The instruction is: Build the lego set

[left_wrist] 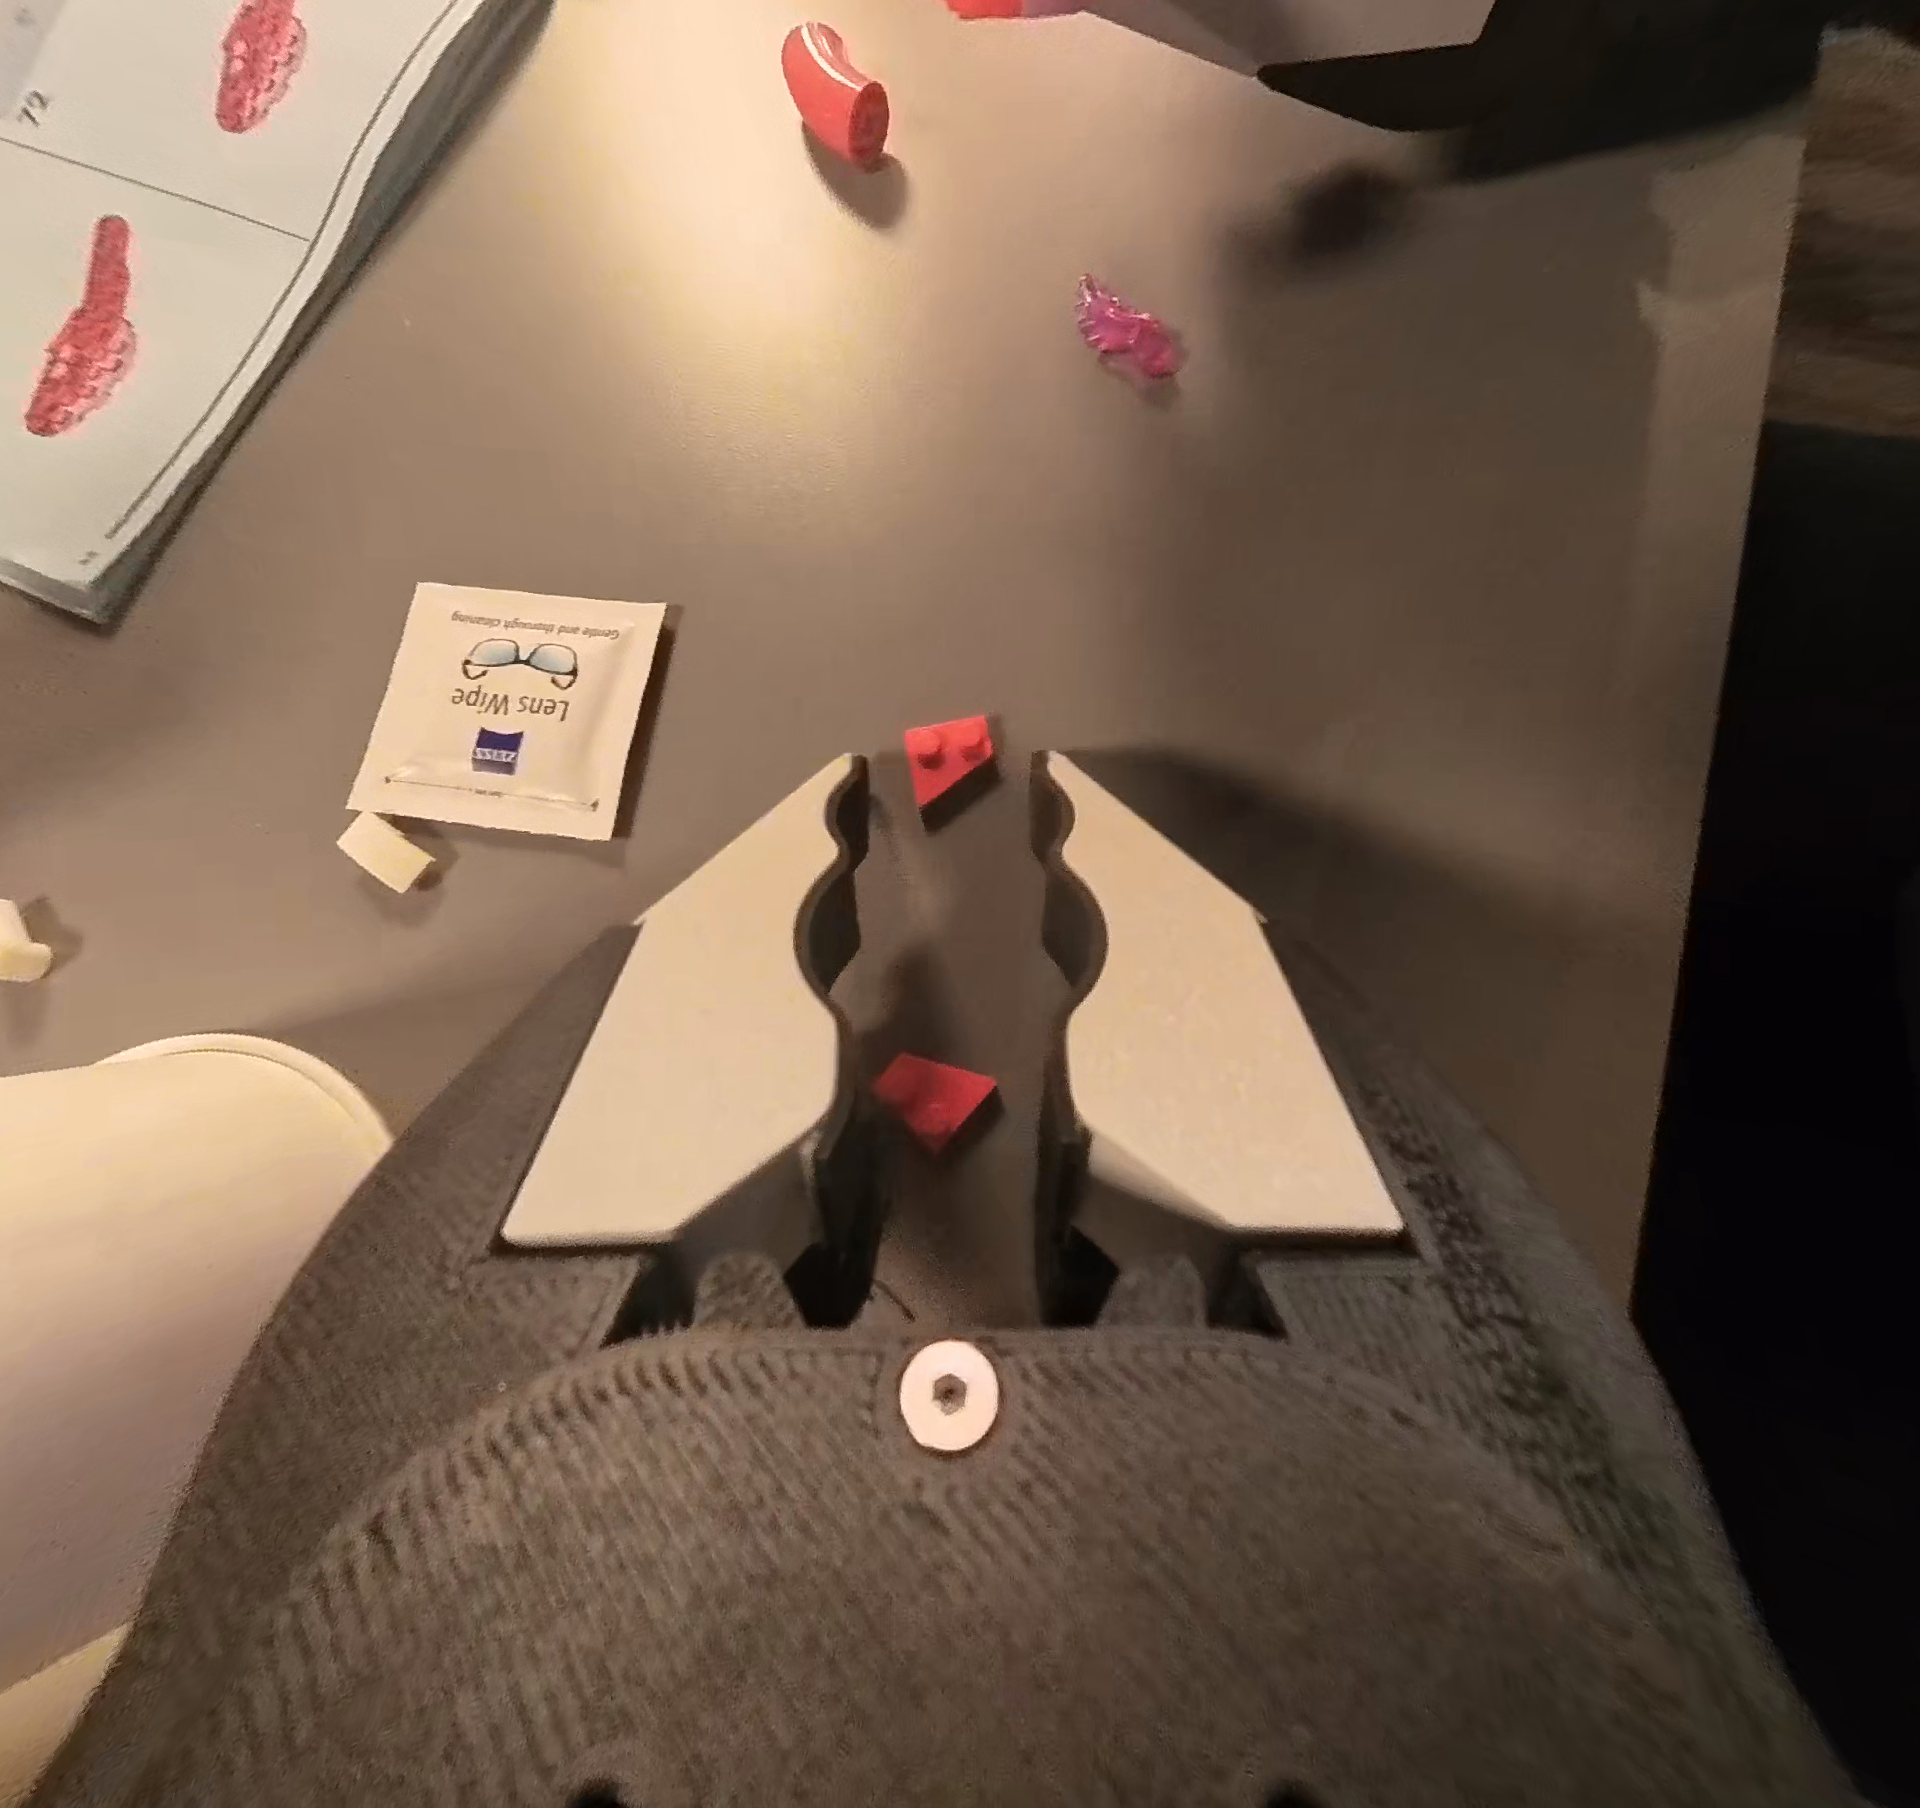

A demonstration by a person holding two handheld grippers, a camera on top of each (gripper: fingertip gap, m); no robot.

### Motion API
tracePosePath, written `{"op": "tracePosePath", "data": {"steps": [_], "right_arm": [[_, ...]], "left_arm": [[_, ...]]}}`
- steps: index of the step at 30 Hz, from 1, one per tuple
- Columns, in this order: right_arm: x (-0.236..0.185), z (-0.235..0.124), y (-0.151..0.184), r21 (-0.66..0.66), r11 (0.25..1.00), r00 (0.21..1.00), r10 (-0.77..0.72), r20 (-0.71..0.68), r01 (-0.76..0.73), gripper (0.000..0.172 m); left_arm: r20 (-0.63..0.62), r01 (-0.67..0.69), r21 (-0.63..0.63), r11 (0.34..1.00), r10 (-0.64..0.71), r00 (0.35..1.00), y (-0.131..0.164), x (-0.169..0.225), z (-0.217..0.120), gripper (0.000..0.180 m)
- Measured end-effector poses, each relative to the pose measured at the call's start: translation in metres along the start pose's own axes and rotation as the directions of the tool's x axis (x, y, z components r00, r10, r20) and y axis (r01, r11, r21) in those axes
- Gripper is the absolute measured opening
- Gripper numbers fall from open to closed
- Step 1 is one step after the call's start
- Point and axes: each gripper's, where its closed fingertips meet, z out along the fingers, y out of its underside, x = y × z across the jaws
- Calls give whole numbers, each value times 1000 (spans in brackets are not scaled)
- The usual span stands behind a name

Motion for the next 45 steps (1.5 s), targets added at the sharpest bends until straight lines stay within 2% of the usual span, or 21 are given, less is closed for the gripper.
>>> {"op": "tracePosePath", "data": {"steps": [9, 14, 19, 25, 29, 31, 34, 37, 45], "right_arm": [[1, 0, 0, 1, 1000, 1000, 5, -1, -5, 10], [1, 0, 0, 4, 1000, 1000, 4, -5, -4, 10], [2, 0, 0, 3, 1000, 1000, 1, -7, -1, 10], [1, 0, -1, 4, 1000, 1000, -6, -8, 6, 10], [1, 0, -2, 9, 1000, 1000, -19, -13, 19, 10], [1, 0, -3, 11, 1000, 1000, -27, -16, 27, 10], [2, 0, -5, 16, 999, 999, -31, -22, 31, 10], [2, 0, -5, 19, 999, 999, -38, -25, 38, 10], [2, 0, -7, 24, 999, 999, -41, -29, 42, 10]], "left_arm": [[17, 63, 29, 998, -63, 998, 0, -3, 1, 34], [31, 92, 46, 995, -93, 995, -1, -2, 2, 30], [26, 65, 47, 997, -66, 997, -3, 4, 3, 16], [60, 67, 54, 996, -70, 996, -6, 1, 3, 15], [76, 59, 253, 966, -81, 994, -55, 4, -17, 15], [87, 39, 308, 951, -68, 994, -77, 6, -27, 15], [93, 4, 307, 952, -34, 995, -95, 9, -31, 15], [39, 7, 301, 954, -20, 999, -106, 16, -25, 15], [1, -7, 250, 968, 7, 1000, -116, 19, -14, 15]]}}
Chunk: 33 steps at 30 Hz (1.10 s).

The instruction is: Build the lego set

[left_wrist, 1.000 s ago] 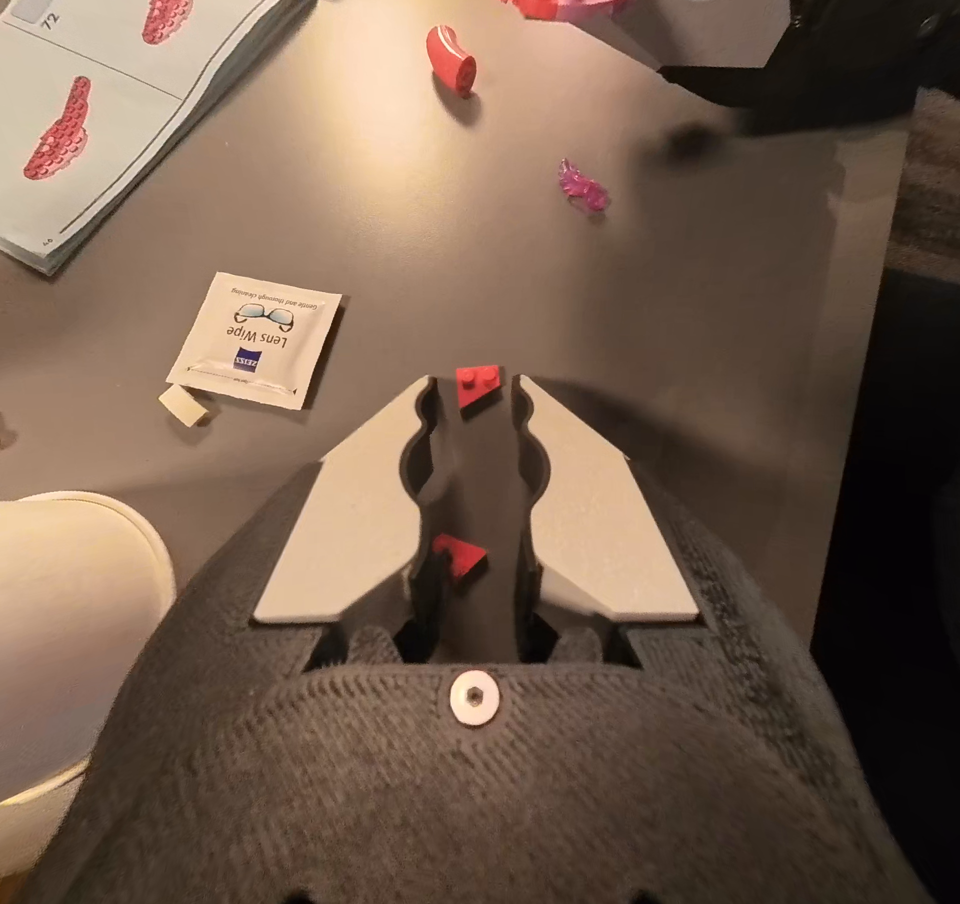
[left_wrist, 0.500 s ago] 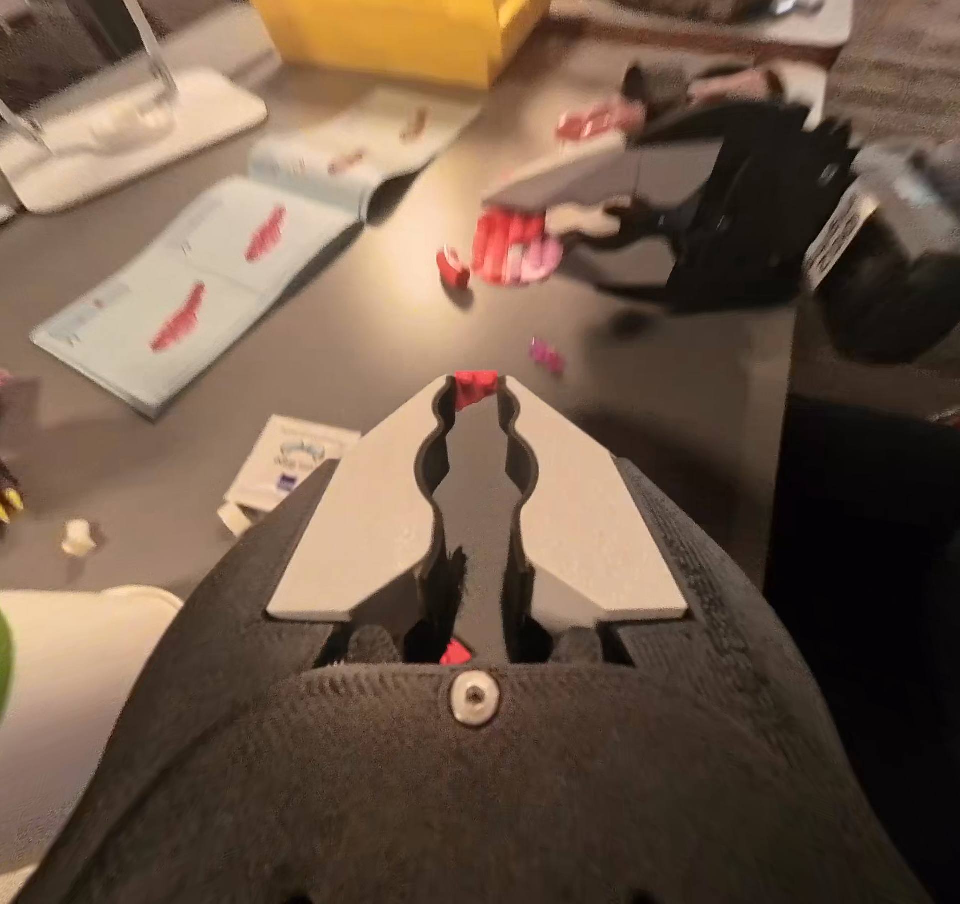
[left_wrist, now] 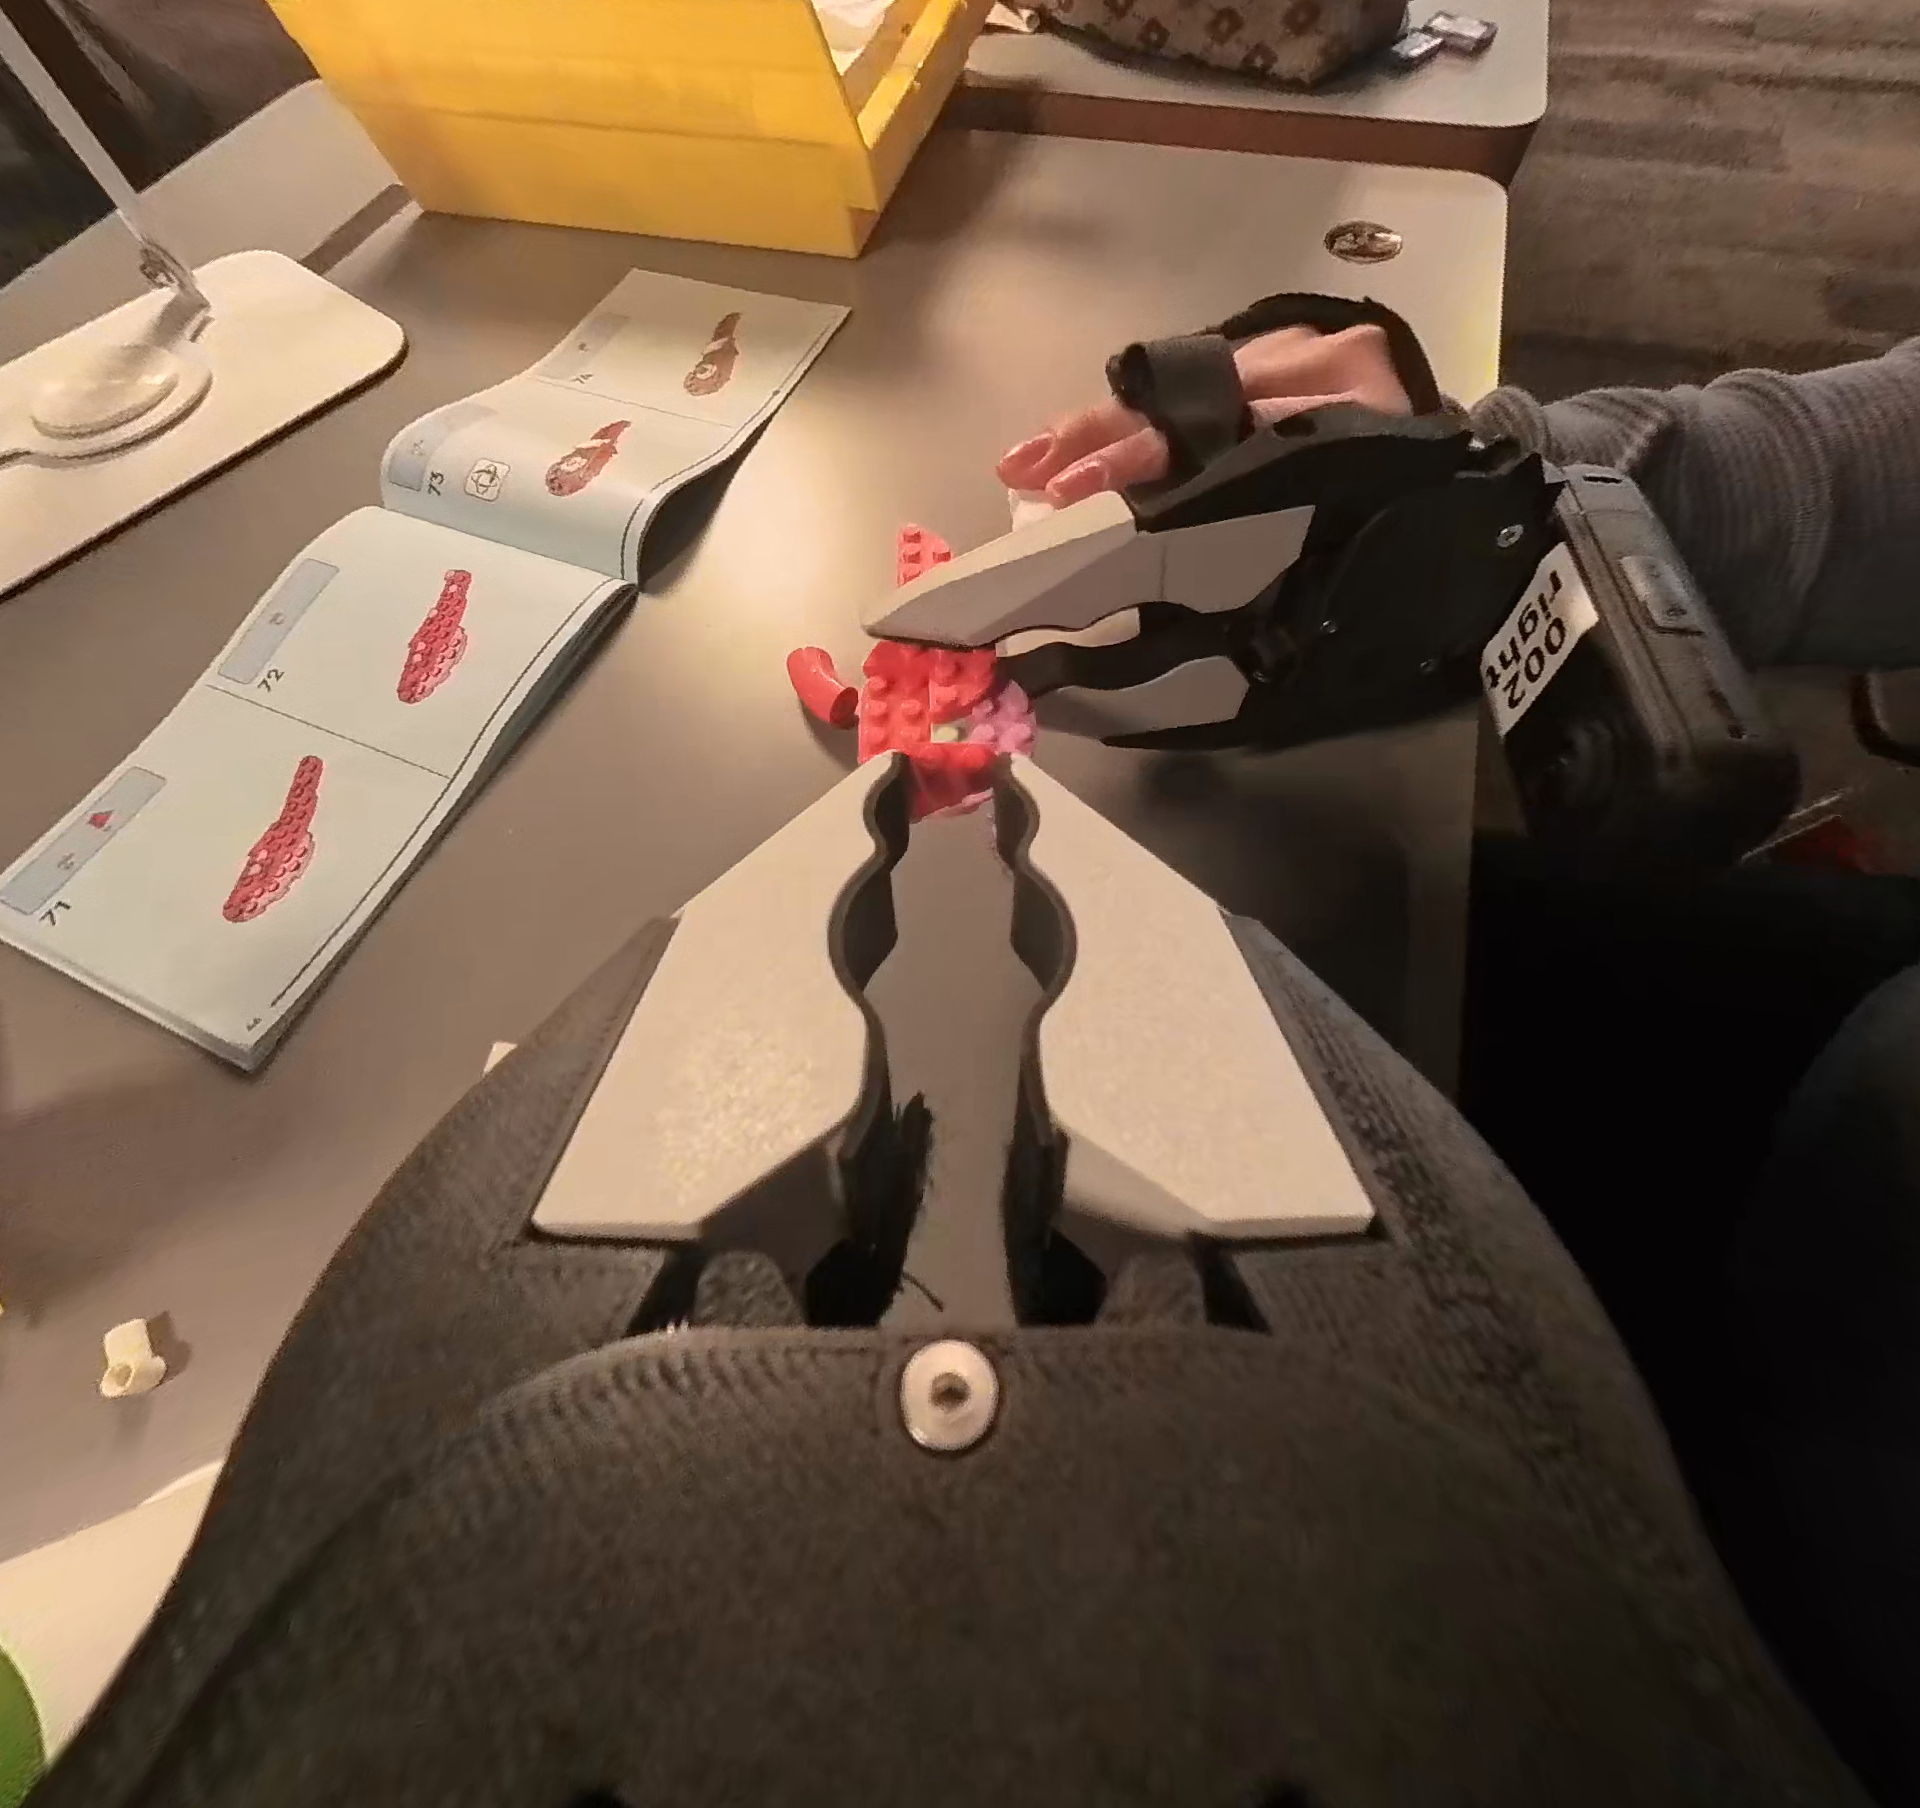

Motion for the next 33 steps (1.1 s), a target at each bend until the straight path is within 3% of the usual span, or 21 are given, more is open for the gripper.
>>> {"op": "tracePosePath", "data": {"steps": [4, 33], "right_arm": [[1, 0, 2, -9, 1000, 1000, 13, -4, -13, 10], [-1, 1, 2, -15, 1000, 1000, -7, 1, 7, 10]], "left_arm": [[-64, 12, -22, 1000, -13, 998, -1, 8, 3, 15], [-40, -123, -262, 957, 117, 992, 7, -5, 28, 15]]}}
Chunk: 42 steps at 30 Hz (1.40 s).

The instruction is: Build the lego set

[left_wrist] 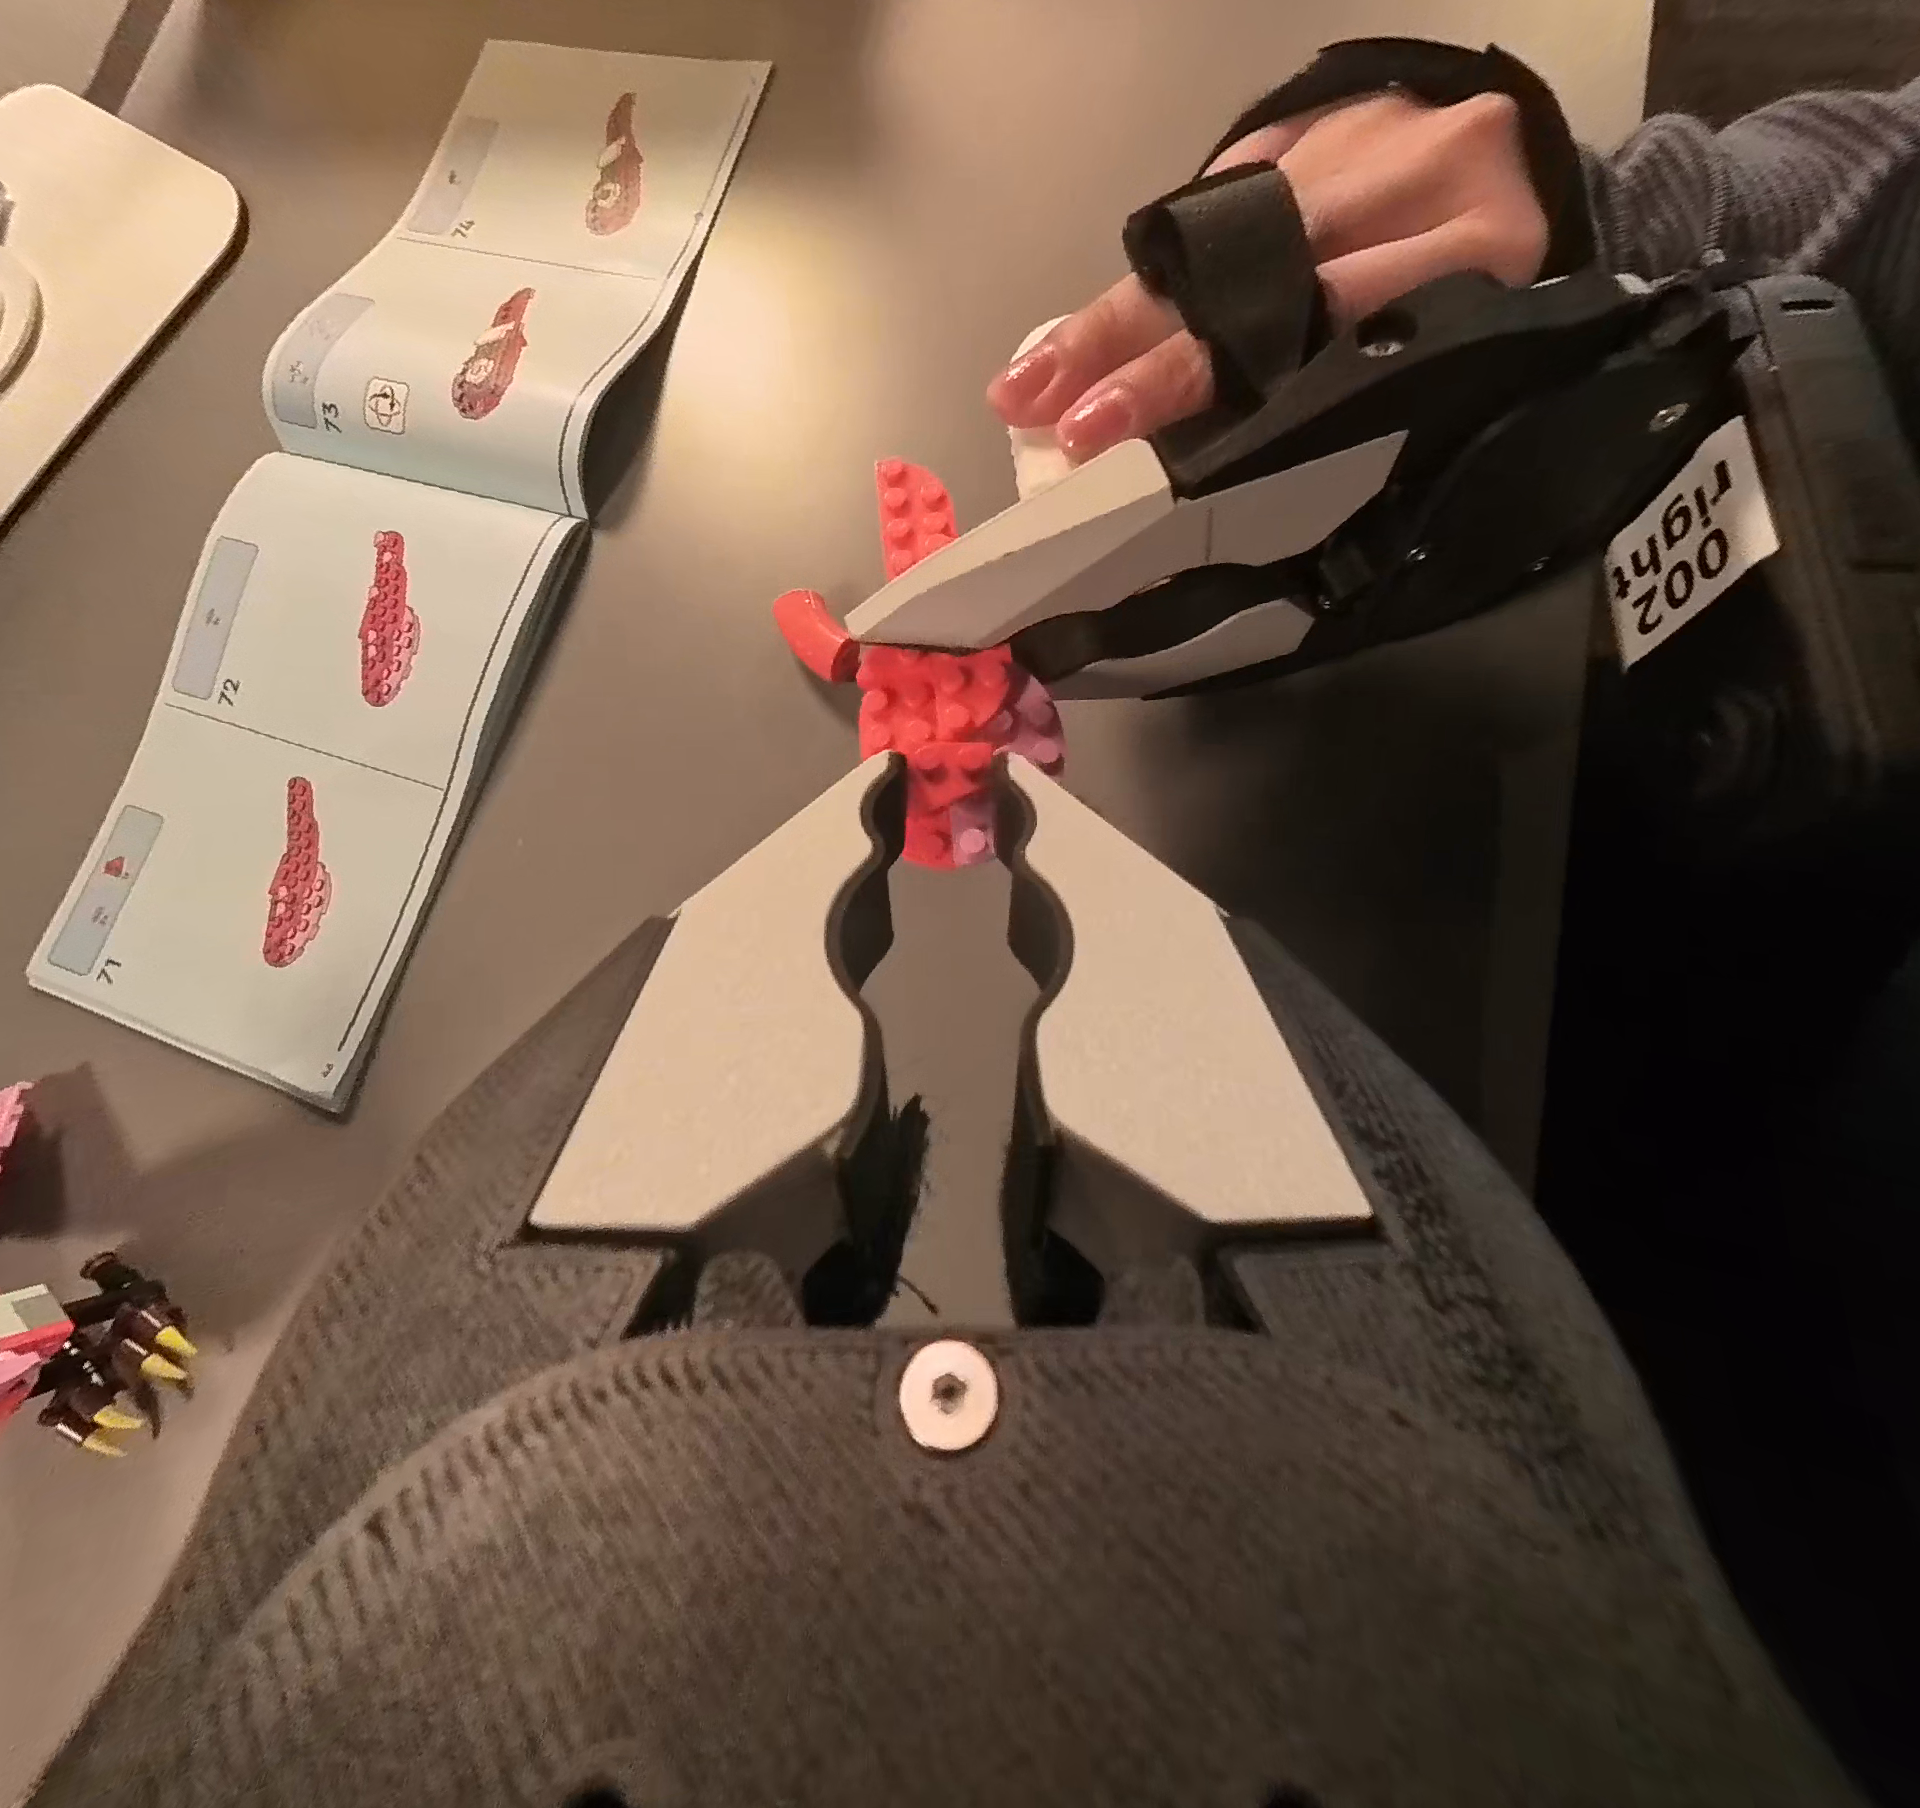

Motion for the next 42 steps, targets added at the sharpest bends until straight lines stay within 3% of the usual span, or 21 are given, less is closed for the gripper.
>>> {"op": "tracePosePath", "data": {"steps": [11, 16, 19, 22, 25, 27, 29, 31, 32, 34, 42], "right_arm": [[0, 0, 0, 1, 1000, 1000, 6, 4, -6, 10], [0, 0, 0, 2, 1000, 1000, 8, 5, -8, 10], [0, 0, 0, 3, 1000, 1000, 10, 6, -10, 10], [-1, 0, 0, 1, 1000, 1000, 11, 10, -11, 10], [-2, 0, 1, -4, 1000, 1000, 9, 15, -9, 10], [-2, 0, 0, -1, 1000, 1000, 9, 15, -9, 10], [-2, 0, 0, 1, 1000, 1000, 7, 16, -7, 10], [-3, 0, -1, 3, 1000, 1000, 4, 17, -4, 10], [-3, 0, -1, 4, 1000, 1000, 3, 17, -3, 10], [-3, 0, -1, 6, 1000, 1000, 2, 19, -3, 10], [-5, 0, -3, 14, 1000, 1000, 6, 28, -6, 10]], "left_arm": [[-18, 14, -14, 1000, -14, 1000, 0, 4, 0, 27], [-12, 19, 39, 999, -19, 1000, -5, 9, -7, 34], [23, -8, 68, 998, 7, 1000, -5, 10, -12, 48], [124, -125, 156, 980, 107, 987, -9, 10, -18, 66], [333, -382, 149, 912, 317, 888, -6, 4, -21, 66], [456, -578, 64, 814, 491, 742, 0, 3, -19, 61], [541, -725, -60, 686, 632, 554, 5, 2, -14, 56], [590, -802, -168, 574, 710, 385, 5, 2, -9, 54], [592, -821, -198, 535, 733, 335, 6, 4, -5, 51], [593, -834, -215, 508, 747, 302, 7, 5, 2, 49], [643, -828, -250, 502, 726, 246, 0, -8, 7, 33]]}}
